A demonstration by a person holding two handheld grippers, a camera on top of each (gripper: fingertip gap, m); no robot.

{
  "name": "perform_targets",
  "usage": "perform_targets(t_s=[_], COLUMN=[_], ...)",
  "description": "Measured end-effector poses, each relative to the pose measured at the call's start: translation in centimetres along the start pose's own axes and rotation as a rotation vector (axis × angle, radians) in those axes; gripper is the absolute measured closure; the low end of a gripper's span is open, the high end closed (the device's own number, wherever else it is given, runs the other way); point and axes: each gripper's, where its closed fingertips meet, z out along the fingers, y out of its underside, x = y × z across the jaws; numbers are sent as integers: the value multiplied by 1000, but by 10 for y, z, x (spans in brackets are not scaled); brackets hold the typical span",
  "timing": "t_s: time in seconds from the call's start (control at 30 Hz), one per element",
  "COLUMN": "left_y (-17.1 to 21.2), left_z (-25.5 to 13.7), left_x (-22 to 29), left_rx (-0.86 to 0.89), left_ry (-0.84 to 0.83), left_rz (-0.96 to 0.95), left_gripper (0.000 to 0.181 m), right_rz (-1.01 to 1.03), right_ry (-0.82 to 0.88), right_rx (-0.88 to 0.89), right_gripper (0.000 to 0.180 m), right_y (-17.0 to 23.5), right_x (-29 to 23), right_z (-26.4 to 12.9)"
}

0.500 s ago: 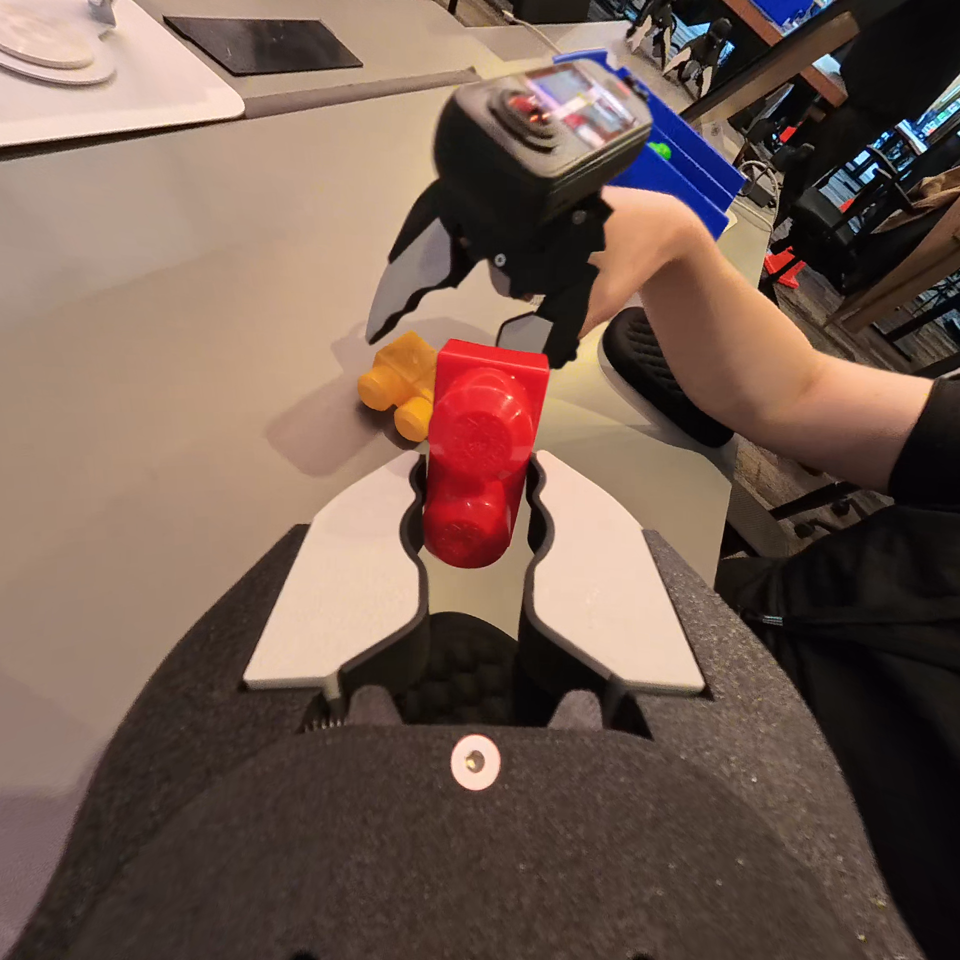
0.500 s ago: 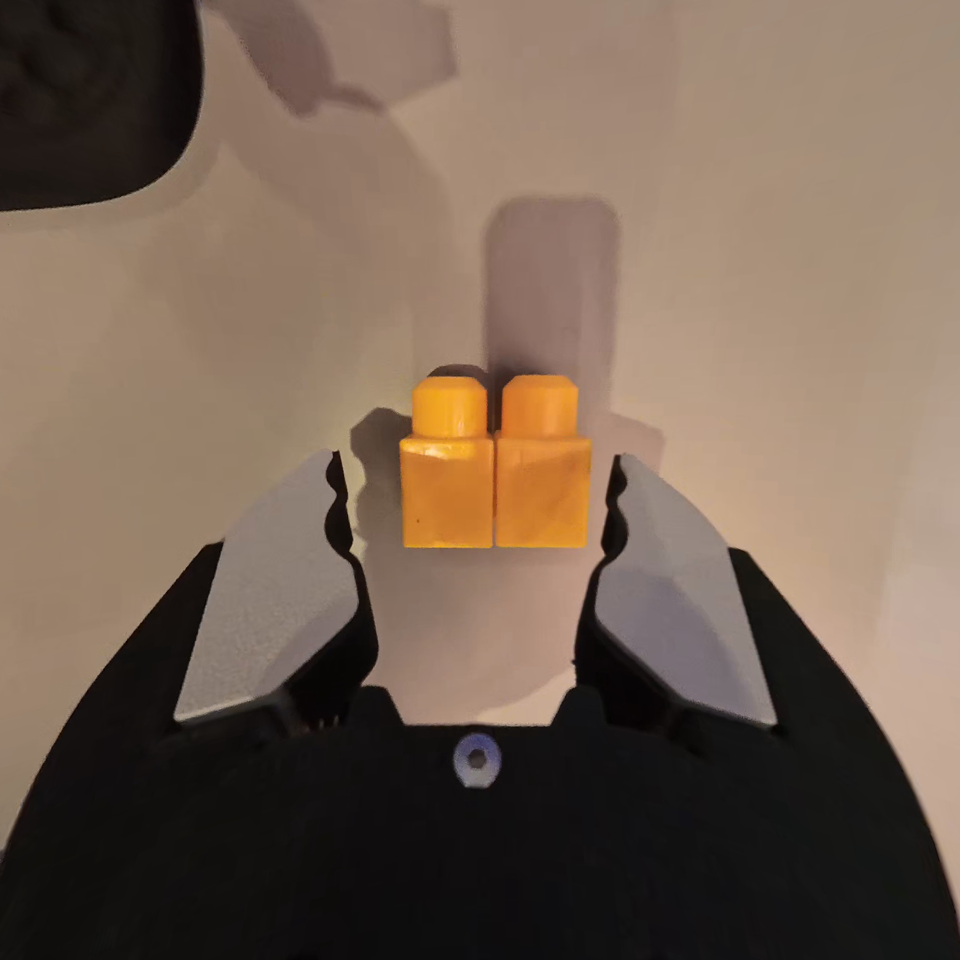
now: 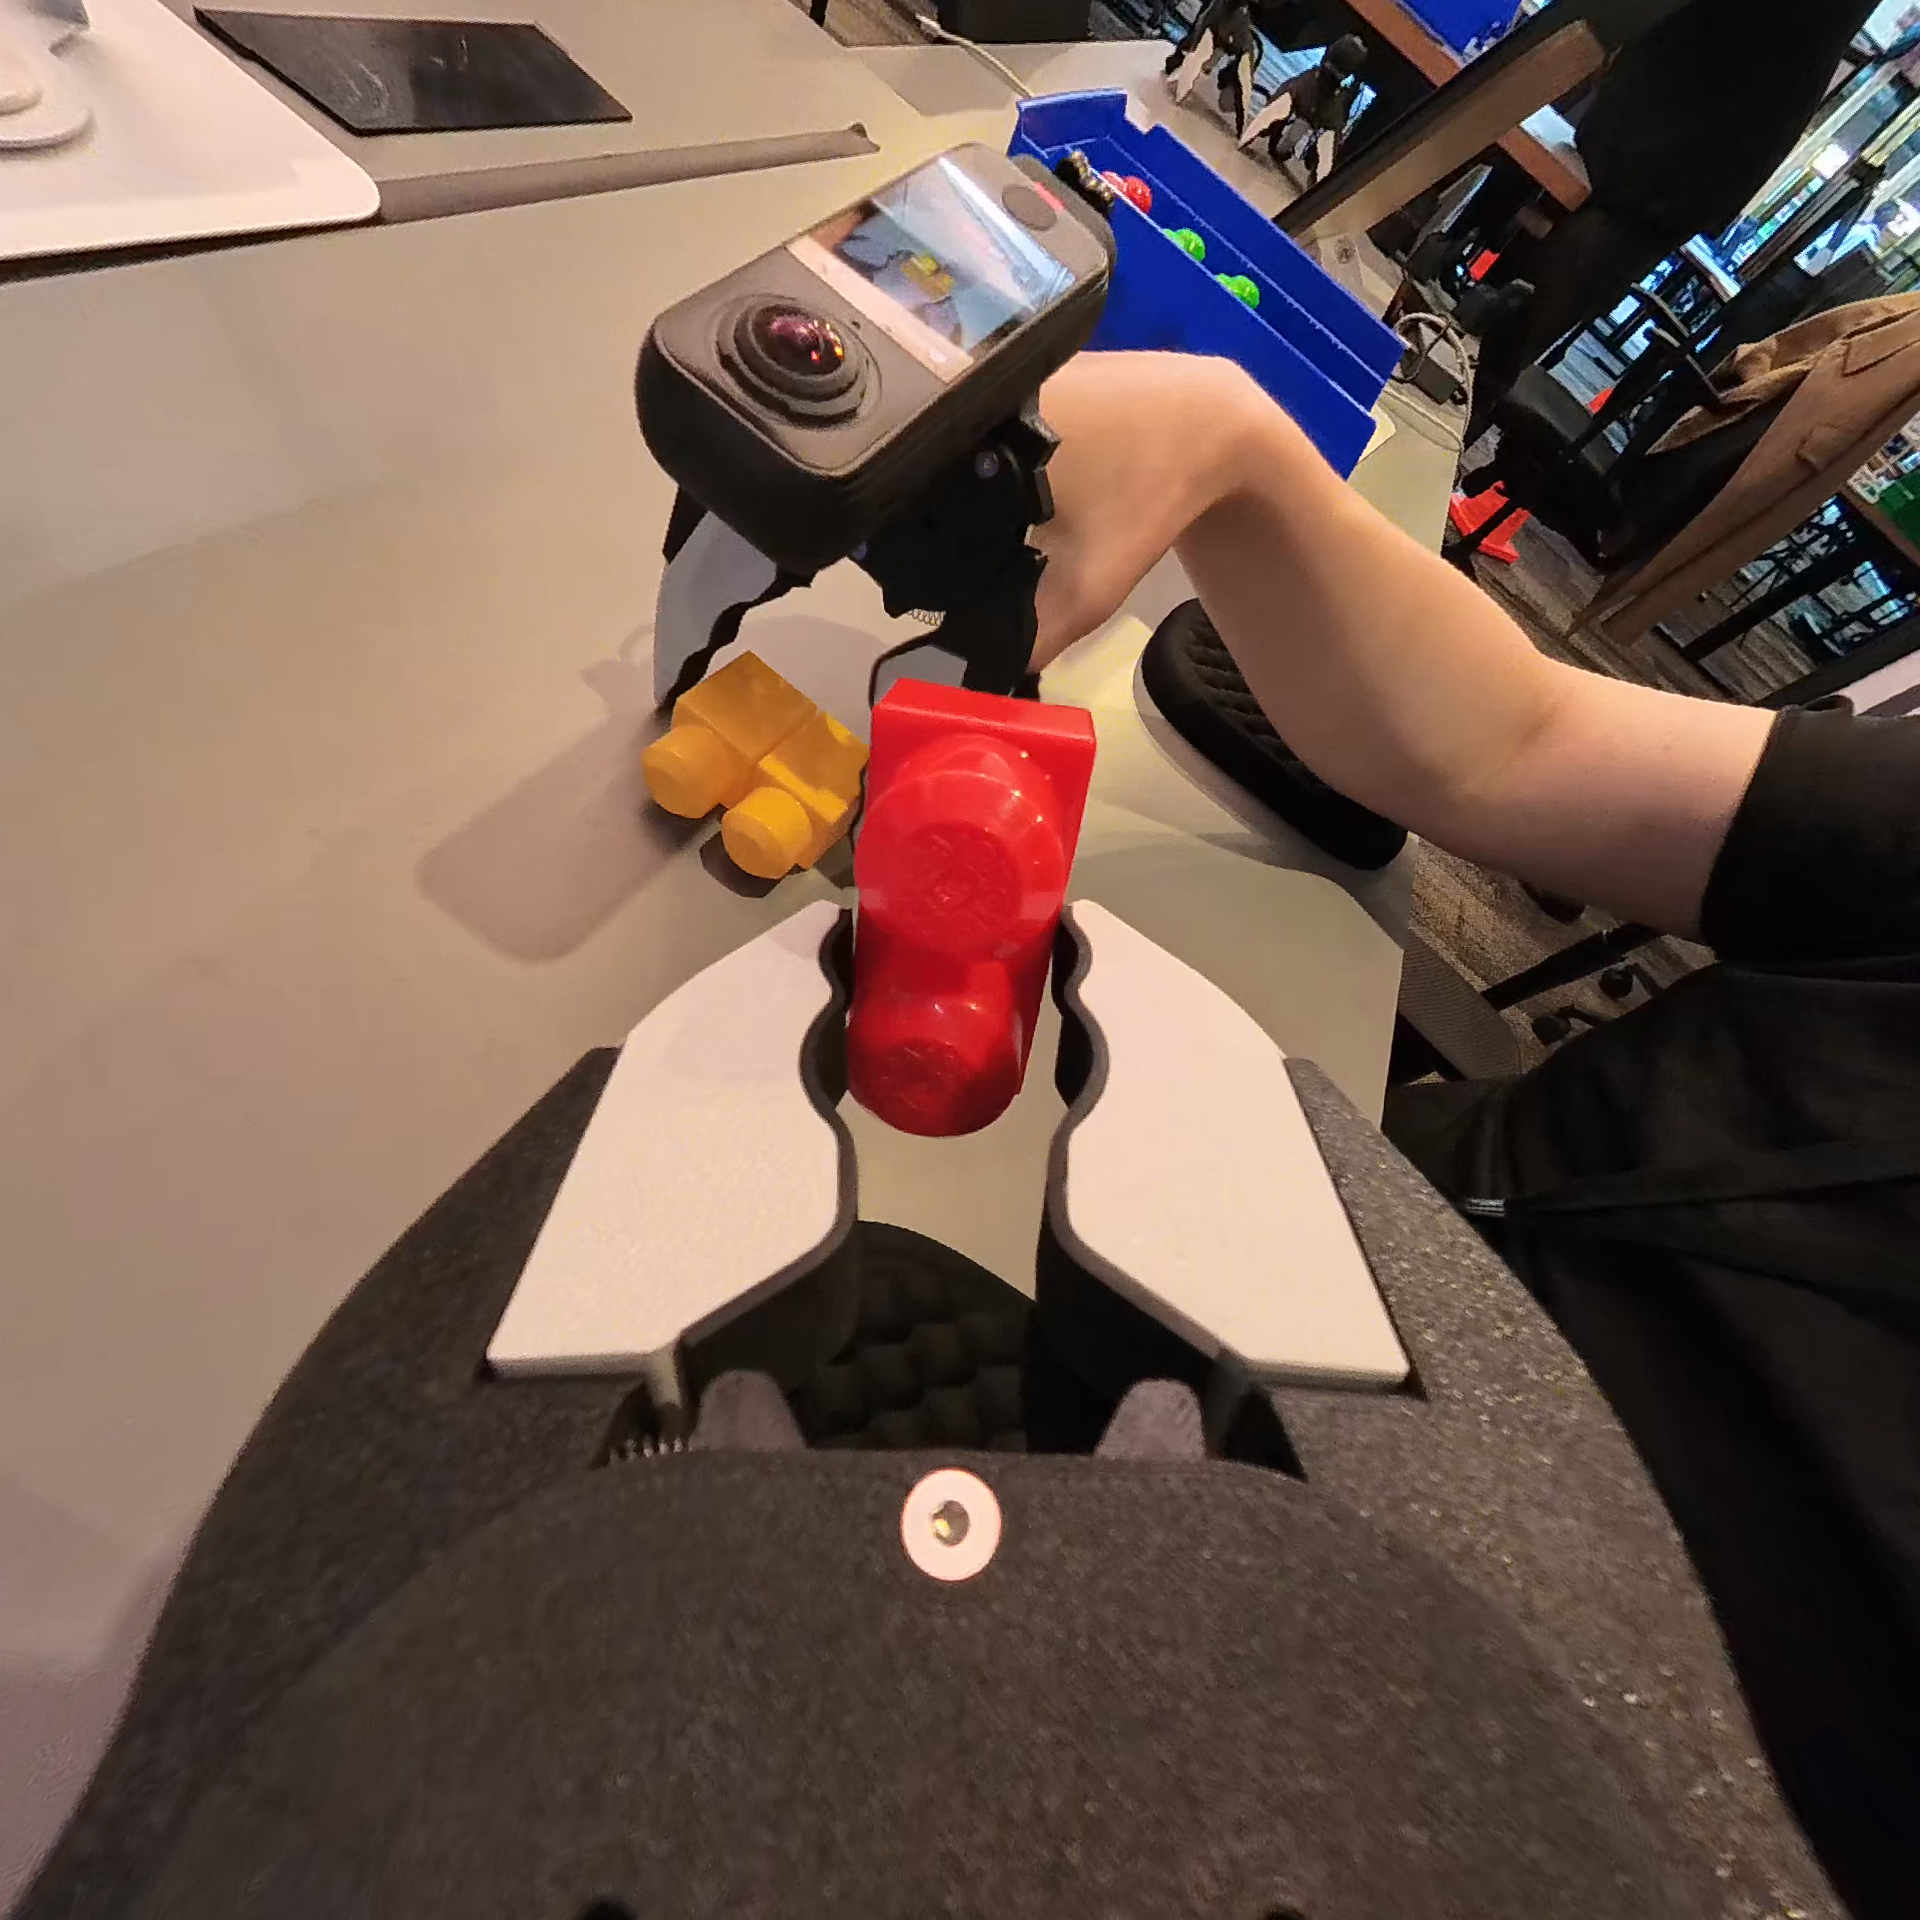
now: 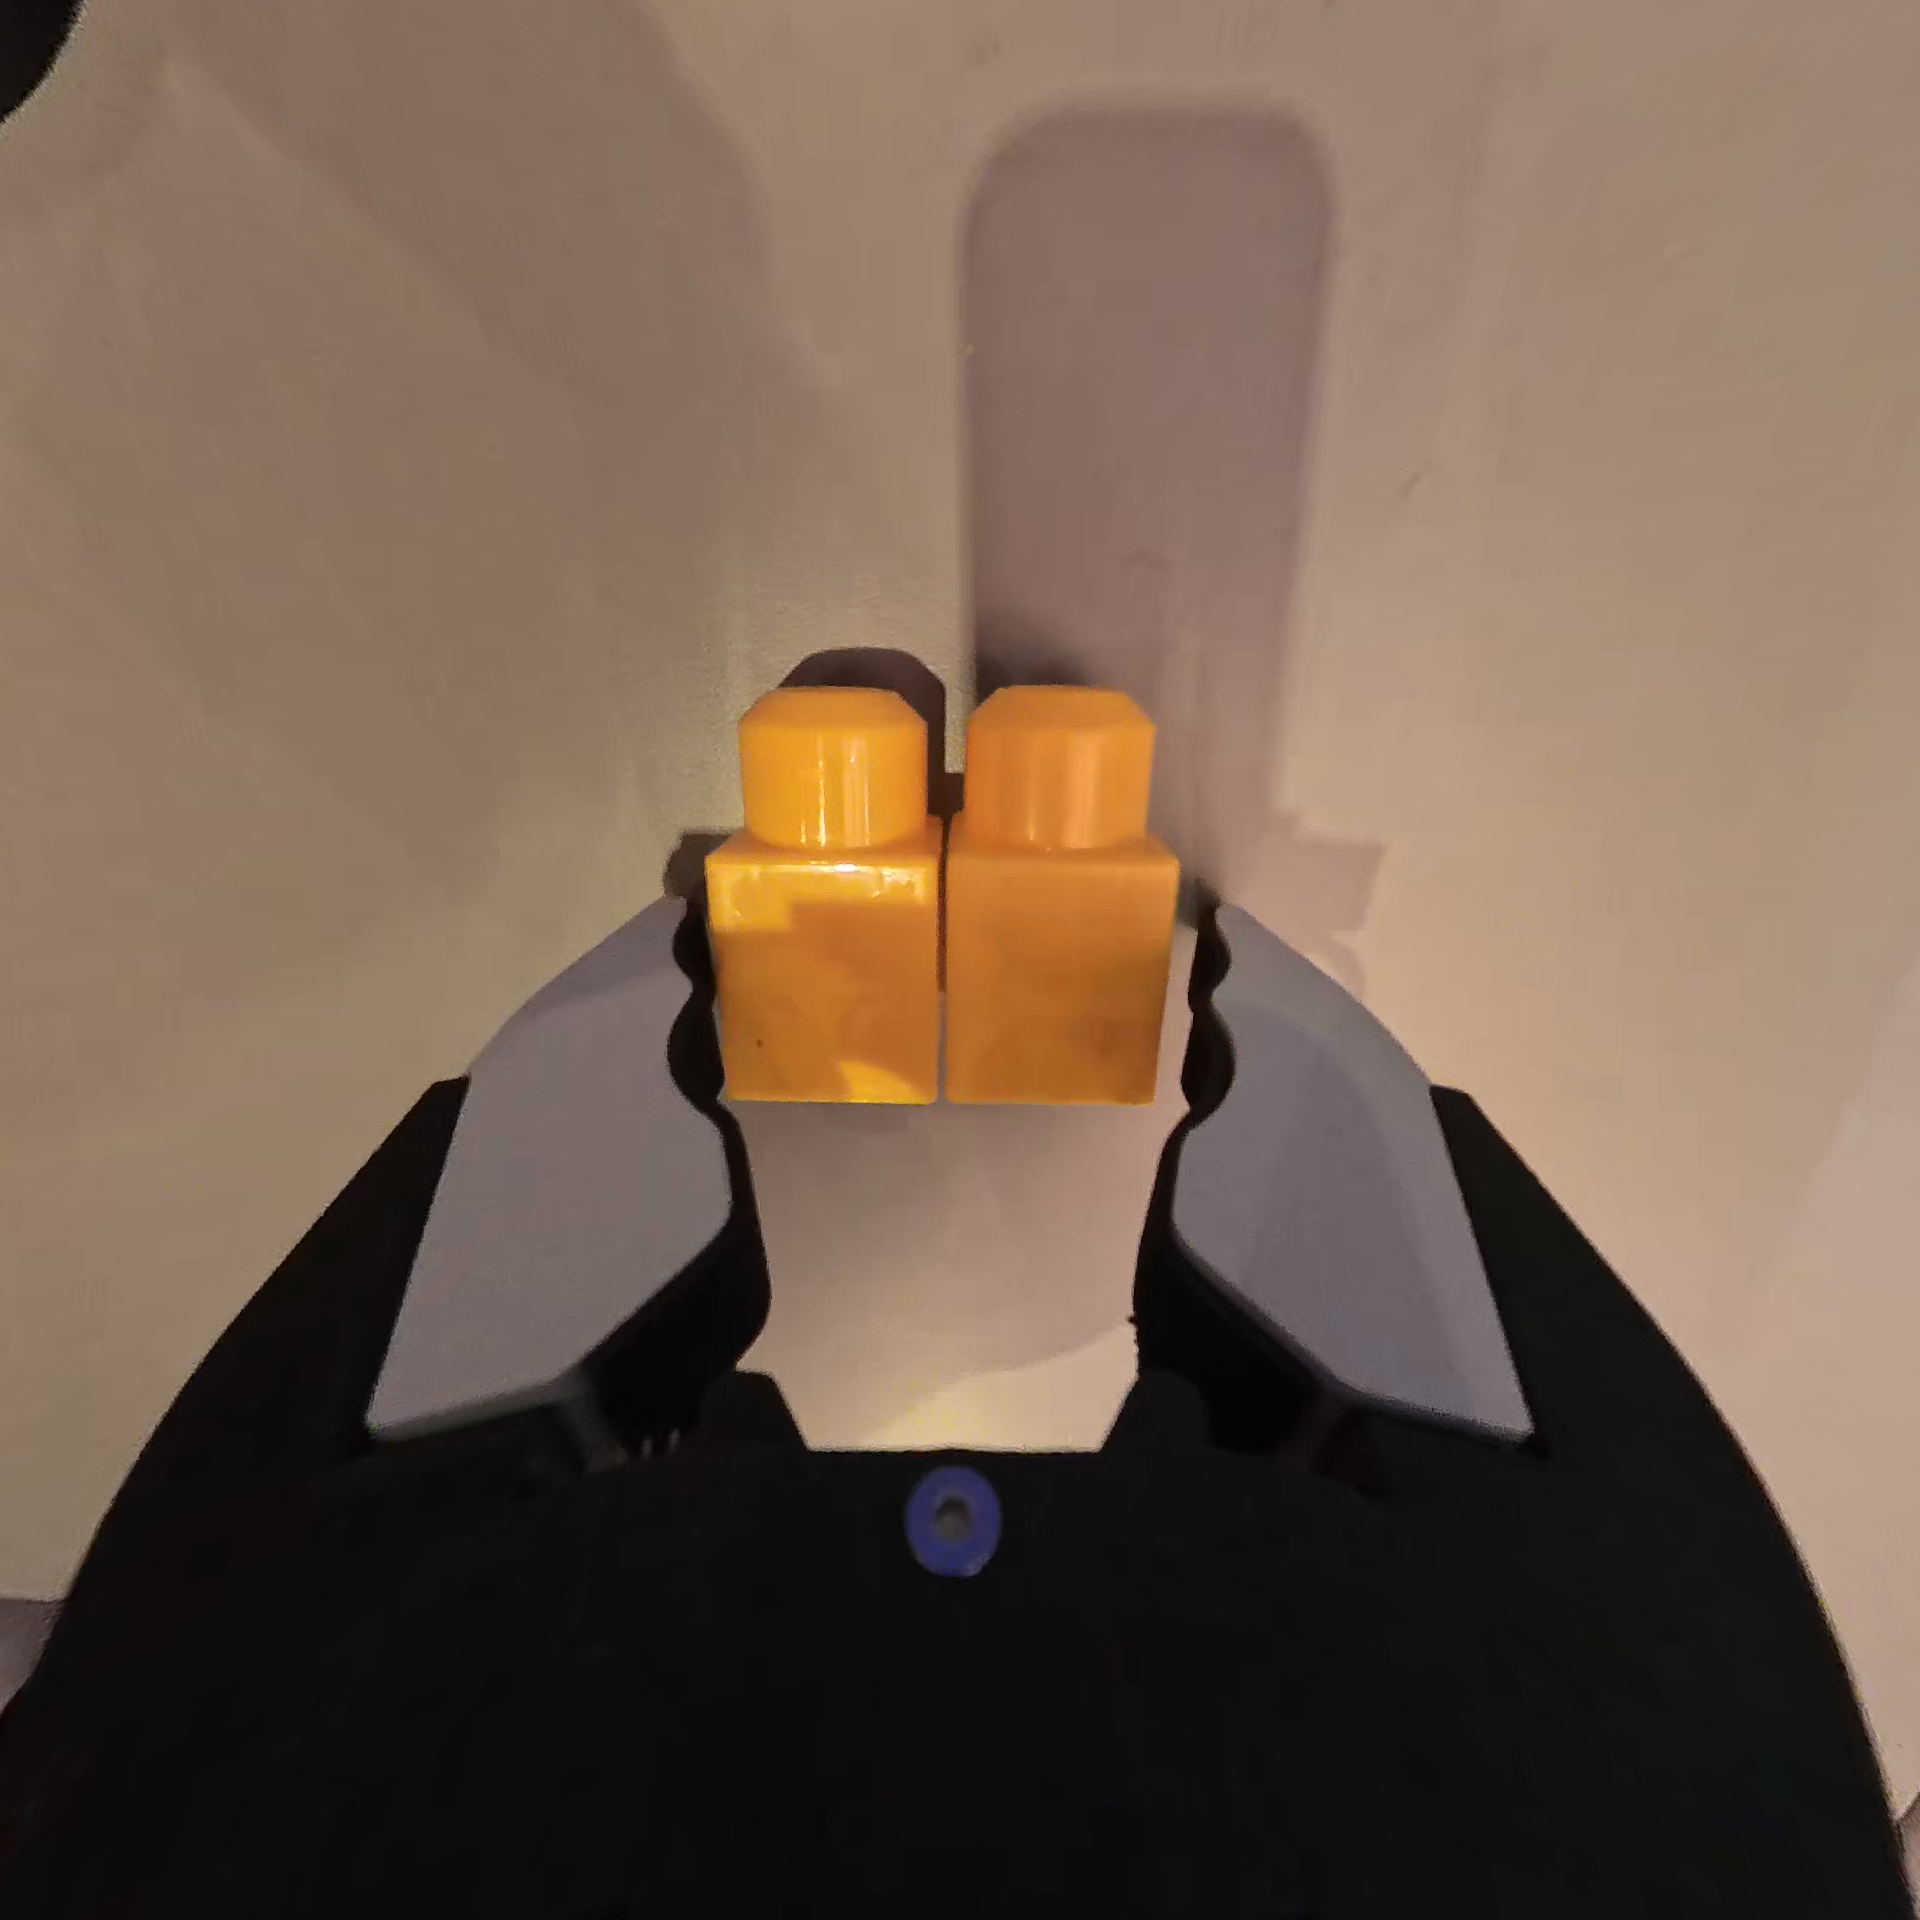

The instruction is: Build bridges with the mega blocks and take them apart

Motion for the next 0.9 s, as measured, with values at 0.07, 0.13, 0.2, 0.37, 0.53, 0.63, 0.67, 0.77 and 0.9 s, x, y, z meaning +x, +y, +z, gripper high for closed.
perform_targets(t_s=[0.07, 0.13, 0.2, 0.37, 0.53, 0.63, 0.67, 0.77, 0.9], left_y=[1, 1, 1, 2, 3, 2, 2, 2, 3], left_z=[1, 1, 2, 6, 7, 7, 7, 8, 9], left_x=[1, 2, 3, 4, 5, 5, 5, 5, 0], left_rx=[-3, -3, -5, -17, -19, -13, -11, -13, -10], left_ry=[4, 11, 12, 18, 22, 31, 35, 39, 33], left_rz=[-2, -5, -5, -10, -10, -16, -18, -24, -36], left_gripper=[145, 145, 145, 145, 145, 145, 145, 145, 145], right_rz=[-9, -9, -10, -9, -5, 0, -2, -15, -18], right_ry=[10, 13, 13, 13, 13, 14, 13, 11, 12], right_rx=[-7, -17, -18, -23, -33, -36, -37, -48, -42], right_gripper=[94, 94, 94, 95, 97, 98, 100, 104, 105], right_y=[1, 1, 1, 1, 2, 2, 3, 3, 3], right_x=[1, 1, 1, 1, -1, -2, -2, -4, -4], right_z=[0, 0, 0, 0, 0, 0, 0, -1, -1])
